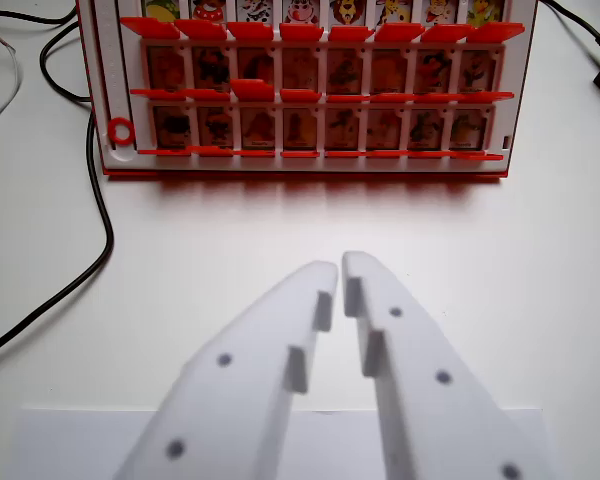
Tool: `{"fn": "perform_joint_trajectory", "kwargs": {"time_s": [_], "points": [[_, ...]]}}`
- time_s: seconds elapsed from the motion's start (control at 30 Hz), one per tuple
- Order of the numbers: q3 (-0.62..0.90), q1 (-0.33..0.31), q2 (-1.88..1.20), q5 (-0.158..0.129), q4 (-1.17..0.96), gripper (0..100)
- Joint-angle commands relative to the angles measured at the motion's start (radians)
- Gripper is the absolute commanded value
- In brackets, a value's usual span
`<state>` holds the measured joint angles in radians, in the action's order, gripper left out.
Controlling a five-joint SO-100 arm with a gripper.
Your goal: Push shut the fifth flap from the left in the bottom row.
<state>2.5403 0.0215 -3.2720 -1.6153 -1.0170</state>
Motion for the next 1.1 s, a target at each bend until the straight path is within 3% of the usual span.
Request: {"fn": "perform_joint_trajectory", "kwargs": {"time_s": [0.0, 0.53, 1.07], "points": [[-0.012, 0.008, 0.017, 0.002, 0.031, 0], [-0.121, -0.038, 0.423, 0.002, 0.252, 0], [-0.049, -0.077, 0.847, -0.043, 0.655, 0]]}}
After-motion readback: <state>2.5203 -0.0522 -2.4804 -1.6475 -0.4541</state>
